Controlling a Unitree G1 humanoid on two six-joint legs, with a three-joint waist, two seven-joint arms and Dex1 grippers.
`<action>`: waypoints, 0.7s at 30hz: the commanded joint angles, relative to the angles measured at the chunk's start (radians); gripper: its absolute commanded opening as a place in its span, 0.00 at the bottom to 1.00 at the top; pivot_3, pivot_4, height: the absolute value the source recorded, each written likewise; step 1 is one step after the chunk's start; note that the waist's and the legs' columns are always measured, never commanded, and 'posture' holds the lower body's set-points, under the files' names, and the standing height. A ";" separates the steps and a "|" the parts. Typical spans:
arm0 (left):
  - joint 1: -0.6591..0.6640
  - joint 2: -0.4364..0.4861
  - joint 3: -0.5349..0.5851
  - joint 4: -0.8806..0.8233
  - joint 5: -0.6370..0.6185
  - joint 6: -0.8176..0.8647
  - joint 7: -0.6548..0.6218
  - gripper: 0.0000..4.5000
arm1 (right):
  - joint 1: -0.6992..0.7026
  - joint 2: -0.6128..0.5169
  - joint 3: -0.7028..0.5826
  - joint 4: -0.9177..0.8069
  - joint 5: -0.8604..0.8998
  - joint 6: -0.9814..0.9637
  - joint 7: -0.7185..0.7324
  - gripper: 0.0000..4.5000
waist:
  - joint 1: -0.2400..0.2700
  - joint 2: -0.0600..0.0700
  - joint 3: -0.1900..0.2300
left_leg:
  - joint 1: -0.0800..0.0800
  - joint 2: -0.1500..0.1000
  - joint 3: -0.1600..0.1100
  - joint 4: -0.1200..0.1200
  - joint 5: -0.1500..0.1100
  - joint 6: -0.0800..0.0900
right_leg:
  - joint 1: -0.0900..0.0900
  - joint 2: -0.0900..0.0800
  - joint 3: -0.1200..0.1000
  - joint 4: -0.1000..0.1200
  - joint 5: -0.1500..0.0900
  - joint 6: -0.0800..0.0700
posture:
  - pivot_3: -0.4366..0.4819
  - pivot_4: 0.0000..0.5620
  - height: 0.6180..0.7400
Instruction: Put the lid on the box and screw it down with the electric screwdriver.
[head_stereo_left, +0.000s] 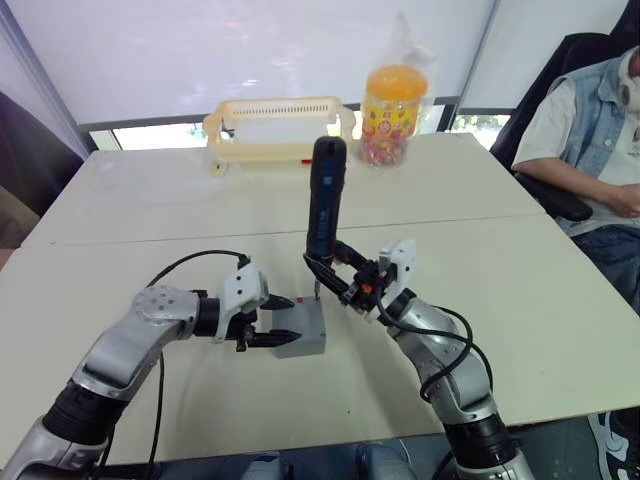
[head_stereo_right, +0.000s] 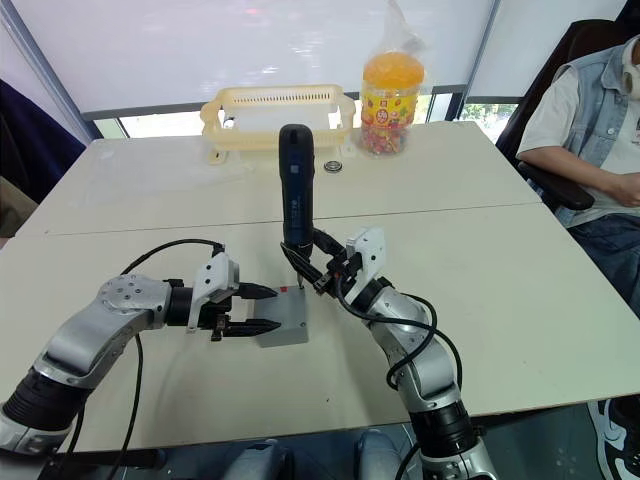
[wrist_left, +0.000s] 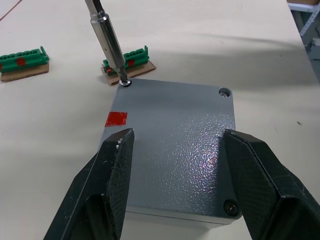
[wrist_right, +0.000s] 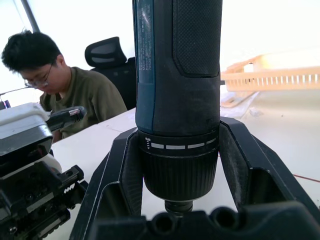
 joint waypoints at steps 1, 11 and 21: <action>0.026 0.028 -0.061 0.030 0.064 0.043 0.001 0.64 | -0.001 -0.007 0.016 -0.009 -0.025 -0.031 0.015 0.39 | 0.000 0.000 -0.002 | 0.000 0.000 0.000 0.000 0.000 0.000 | 0.000 0.000 0.000 0.000 0.000 0.000 | 0.48 0.27 1.00; 0.032 0.034 -0.075 0.023 0.068 0.067 -0.001 0.64 | 0.003 -0.010 0.021 0.006 -0.042 -0.040 0.027 0.39 | -0.001 0.000 -0.007 | 0.001 0.000 0.000 0.000 0.000 0.000 | 0.001 0.000 0.000 0.000 0.000 0.000 | 0.48 0.27 1.00; 0.030 0.021 -0.086 0.029 0.072 0.073 0.009 0.64 | 0.015 -0.032 0.042 0.027 -0.071 -0.032 0.040 0.39 | 0.000 0.002 -0.019 | 0.002 0.000 0.000 0.000 0.000 0.000 | 0.003 0.000 0.000 -0.001 0.000 0.000 | 0.48 0.27 1.00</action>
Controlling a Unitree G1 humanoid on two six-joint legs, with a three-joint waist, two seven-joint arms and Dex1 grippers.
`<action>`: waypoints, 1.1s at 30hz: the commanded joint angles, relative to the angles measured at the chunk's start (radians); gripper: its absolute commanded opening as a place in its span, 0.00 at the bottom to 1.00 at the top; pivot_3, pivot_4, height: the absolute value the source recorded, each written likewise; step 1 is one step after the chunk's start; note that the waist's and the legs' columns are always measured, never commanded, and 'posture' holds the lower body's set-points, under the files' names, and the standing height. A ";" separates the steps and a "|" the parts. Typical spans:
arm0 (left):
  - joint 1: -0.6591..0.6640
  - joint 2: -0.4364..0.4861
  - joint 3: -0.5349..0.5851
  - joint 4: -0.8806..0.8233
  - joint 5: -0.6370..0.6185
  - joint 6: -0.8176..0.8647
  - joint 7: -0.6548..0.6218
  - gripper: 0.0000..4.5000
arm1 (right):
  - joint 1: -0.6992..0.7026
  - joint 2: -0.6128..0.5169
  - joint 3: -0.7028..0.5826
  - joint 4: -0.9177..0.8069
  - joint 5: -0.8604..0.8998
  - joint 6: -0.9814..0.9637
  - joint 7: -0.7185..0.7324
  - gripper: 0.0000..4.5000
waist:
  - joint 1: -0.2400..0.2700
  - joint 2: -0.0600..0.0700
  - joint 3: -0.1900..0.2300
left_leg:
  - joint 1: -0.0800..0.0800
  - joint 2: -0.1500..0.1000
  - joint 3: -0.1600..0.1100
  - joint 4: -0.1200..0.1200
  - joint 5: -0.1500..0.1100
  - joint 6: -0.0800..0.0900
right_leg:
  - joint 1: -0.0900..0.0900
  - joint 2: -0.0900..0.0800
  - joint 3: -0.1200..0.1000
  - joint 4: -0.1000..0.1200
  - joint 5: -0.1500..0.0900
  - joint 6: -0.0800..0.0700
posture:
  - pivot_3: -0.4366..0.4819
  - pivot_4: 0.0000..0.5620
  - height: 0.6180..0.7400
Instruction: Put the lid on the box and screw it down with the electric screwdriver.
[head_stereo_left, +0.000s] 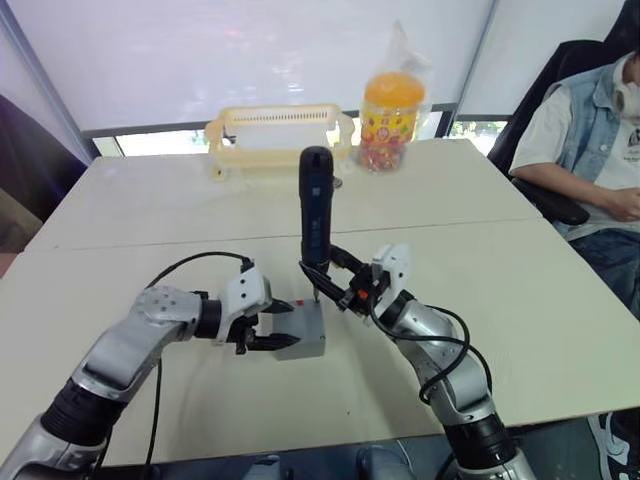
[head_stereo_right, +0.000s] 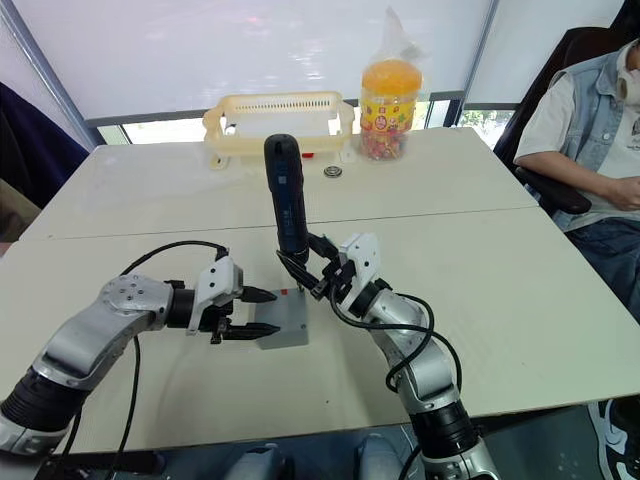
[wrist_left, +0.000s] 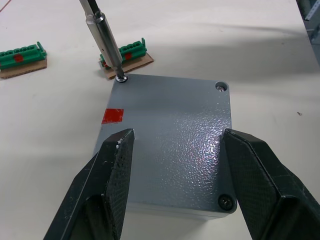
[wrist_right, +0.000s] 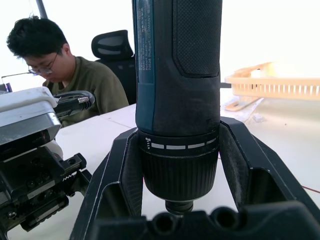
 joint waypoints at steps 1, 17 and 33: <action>0.031 0.006 -0.060 0.048 0.050 0.045 0.005 0.64 | 0.014 -0.013 0.021 0.011 -0.025 -0.001 0.010 0.39 | 0.000 0.000 -0.002 | 0.000 0.000 0.000 0.000 0.000 0.000 | 0.000 0.000 0.000 0.000 0.000 0.000 | 0.48 0.27 1.00; 0.038 -0.014 -0.063 0.072 0.060 0.042 0.018 0.64 | 0.023 -0.021 0.031 0.055 -0.041 0.004 0.011 0.39 | 0.000 0.000 -0.013 | 0.018 0.001 -0.004 -0.002 -0.004 0.006 | 0.018 0.000 0.000 -0.001 -0.013 -0.004 | 0.48 0.27 1.00; 0.035 -0.007 -0.079 0.081 0.072 0.041 0.006 0.64 | 0.042 -0.019 0.040 0.077 -0.043 0.007 0.018 0.39 | 0.000 0.001 -0.015 | 0.018 0.001 -0.008 -0.002 -0.004 0.006 | 0.019 -0.001 -0.001 -0.001 -0.014 -0.003 | 0.48 0.27 1.00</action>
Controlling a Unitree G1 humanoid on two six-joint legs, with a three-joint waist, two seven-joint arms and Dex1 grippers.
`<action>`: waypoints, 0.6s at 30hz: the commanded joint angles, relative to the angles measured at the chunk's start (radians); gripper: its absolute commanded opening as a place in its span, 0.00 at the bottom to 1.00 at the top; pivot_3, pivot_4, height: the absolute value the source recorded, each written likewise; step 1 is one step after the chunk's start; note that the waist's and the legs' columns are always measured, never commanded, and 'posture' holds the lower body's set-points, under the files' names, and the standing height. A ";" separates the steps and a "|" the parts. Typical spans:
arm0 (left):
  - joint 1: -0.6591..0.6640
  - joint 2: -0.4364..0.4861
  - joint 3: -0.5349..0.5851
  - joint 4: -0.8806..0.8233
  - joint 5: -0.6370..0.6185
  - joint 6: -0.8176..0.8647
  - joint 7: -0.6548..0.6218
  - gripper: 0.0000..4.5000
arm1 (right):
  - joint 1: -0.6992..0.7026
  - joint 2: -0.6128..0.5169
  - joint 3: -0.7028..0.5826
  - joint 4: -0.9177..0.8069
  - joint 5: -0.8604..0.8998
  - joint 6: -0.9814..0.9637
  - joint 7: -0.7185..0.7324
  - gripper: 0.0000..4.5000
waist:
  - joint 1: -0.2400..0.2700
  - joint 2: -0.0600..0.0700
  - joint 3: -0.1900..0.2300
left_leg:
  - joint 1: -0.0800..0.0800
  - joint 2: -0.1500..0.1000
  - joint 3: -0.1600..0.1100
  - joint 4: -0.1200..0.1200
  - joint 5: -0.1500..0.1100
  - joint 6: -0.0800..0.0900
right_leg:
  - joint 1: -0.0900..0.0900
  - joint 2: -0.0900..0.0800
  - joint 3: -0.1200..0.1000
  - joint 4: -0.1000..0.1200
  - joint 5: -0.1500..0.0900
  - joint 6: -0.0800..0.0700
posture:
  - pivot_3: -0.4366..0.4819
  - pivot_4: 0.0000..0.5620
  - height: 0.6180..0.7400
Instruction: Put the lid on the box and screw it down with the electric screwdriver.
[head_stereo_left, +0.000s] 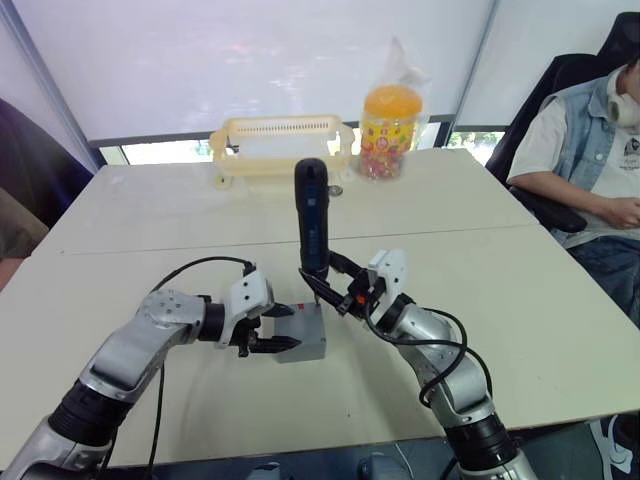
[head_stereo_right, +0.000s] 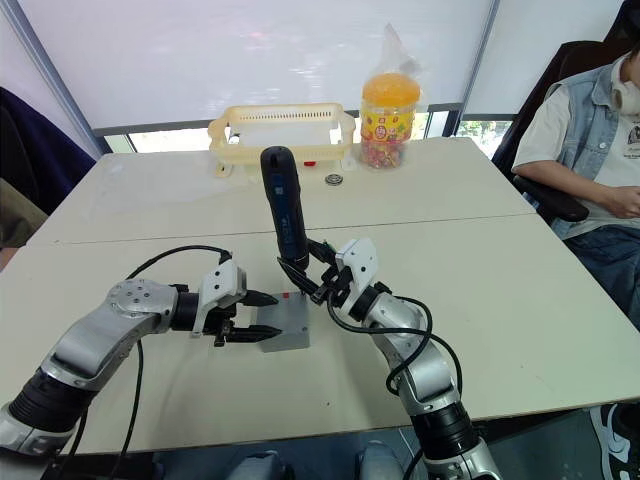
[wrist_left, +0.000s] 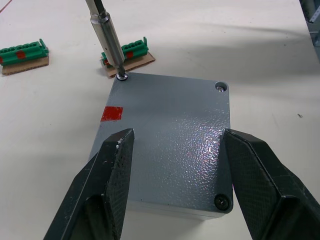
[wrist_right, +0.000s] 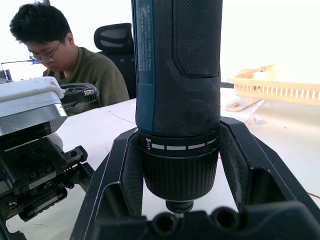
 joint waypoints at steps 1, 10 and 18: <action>0.032 0.016 -0.065 0.049 0.059 0.034 -0.004 0.64 | 0.032 -0.008 0.021 0.053 -0.012 0.026 0.014 0.39 | 0.000 0.000 0.000 | 0.000 0.000 0.000 0.000 0.000 0.000 | 0.000 0.000 0.000 0.000 0.000 0.001 | 0.48 0.27 1.00; 0.036 0.017 -0.064 0.044 0.059 0.030 -0.002 0.64 | 0.034 -0.011 0.028 0.083 -0.025 0.009 0.018 0.39 | 0.000 0.000 -0.001 | 0.000 0.000 -0.001 0.000 0.000 0.000 | 0.000 0.000 0.000 0.000 -0.001 0.002 | 0.48 0.27 1.00; 0.043 0.018 -0.064 0.036 0.059 0.031 0.002 0.64 | 0.043 -0.016 0.031 0.105 -0.018 0.007 0.034 0.39 | 0.000 0.001 -0.004 | 0.000 0.000 -0.001 -0.001 0.000 0.000 | 0.000 -0.001 -0.001 -0.001 -0.003 0.001 | 0.48 0.27 1.00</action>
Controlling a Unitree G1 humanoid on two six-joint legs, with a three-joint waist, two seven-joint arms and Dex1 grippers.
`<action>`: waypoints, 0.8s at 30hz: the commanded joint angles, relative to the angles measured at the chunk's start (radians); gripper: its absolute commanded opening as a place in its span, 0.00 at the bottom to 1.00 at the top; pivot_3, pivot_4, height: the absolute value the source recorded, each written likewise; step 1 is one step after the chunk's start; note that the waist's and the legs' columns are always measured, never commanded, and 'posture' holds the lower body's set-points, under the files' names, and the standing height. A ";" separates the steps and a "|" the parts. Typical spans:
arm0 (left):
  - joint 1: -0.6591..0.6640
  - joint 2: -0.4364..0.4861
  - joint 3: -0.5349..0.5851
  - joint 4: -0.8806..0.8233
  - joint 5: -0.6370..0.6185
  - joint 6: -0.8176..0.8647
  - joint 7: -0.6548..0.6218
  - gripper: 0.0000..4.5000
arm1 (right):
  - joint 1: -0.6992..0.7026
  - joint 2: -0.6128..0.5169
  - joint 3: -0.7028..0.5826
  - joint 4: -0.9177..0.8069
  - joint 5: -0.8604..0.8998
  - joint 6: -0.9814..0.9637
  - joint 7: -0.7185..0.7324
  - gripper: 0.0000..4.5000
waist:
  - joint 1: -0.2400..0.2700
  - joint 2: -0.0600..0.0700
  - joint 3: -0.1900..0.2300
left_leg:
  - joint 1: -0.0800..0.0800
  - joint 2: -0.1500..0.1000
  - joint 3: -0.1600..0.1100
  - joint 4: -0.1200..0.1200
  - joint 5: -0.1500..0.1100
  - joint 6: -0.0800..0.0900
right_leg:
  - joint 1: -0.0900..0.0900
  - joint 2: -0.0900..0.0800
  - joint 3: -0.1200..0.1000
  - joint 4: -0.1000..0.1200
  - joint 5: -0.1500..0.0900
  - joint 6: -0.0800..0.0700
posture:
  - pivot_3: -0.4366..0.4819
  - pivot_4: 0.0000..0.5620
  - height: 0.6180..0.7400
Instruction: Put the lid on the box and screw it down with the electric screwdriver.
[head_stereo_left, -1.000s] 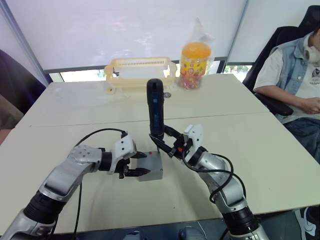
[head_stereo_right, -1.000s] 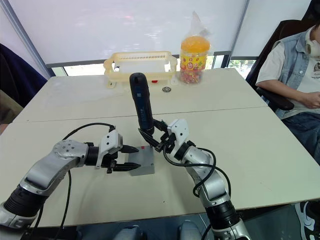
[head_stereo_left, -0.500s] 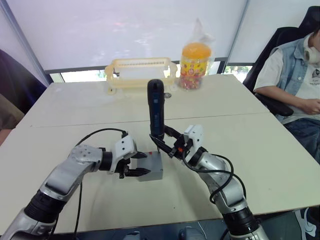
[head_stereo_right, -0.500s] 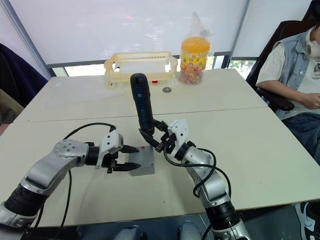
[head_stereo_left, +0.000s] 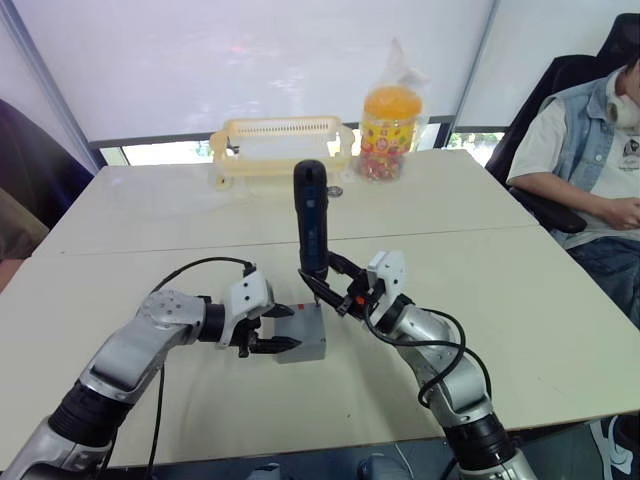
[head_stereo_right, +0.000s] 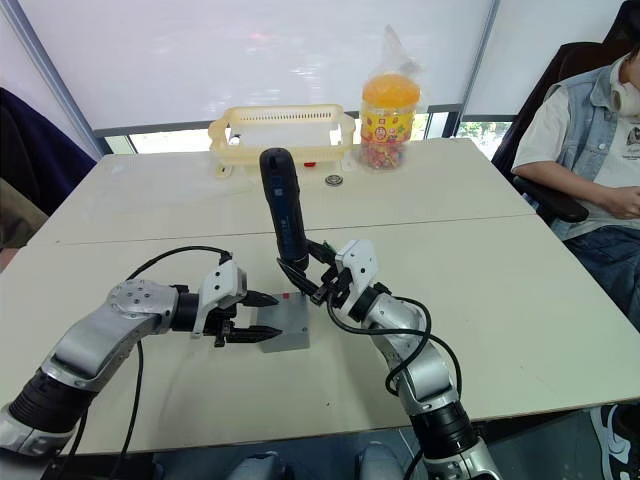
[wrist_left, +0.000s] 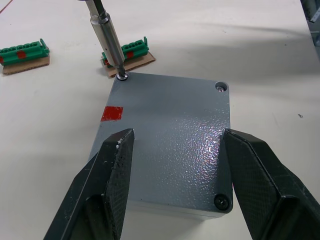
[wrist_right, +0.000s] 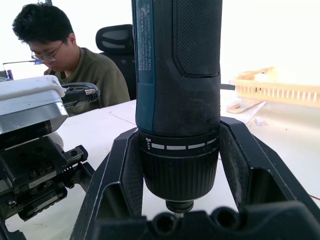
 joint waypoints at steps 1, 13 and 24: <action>0.037 0.017 -0.063 0.037 0.059 0.031 -0.001 0.64 | 0.038 -0.016 0.025 0.079 -0.022 0.027 0.020 0.39 | 0.000 0.000 -0.001 | 0.000 0.000 0.000 0.000 0.000 0.000 | 0.000 0.000 0.000 0.000 0.000 0.000 | 0.48 0.27 1.00; 0.044 0.020 -0.060 0.030 0.058 0.032 0.004 0.64 | 0.040 -0.020 0.033 0.138 -0.044 -0.021 0.027 0.39 | 0.001 -0.003 -0.004 | 0.012 0.000 -0.002 -0.013 0.000 0.000 | 0.007 -0.001 -0.001 -0.001 -0.006 -0.004 | 0.48 0.27 1.00; 0.040 0.021 -0.062 0.037 0.059 0.029 -0.003 0.64 | 0.044 -0.028 0.031 0.146 -0.050 -0.028 0.024 0.39 | 0.002 -0.002 -0.004 | 0.012 0.000 -0.005 -0.014 0.000 -0.001 | 0.006 -0.002 -0.003 -0.002 -0.007 -0.004 | 0.48 0.27 1.00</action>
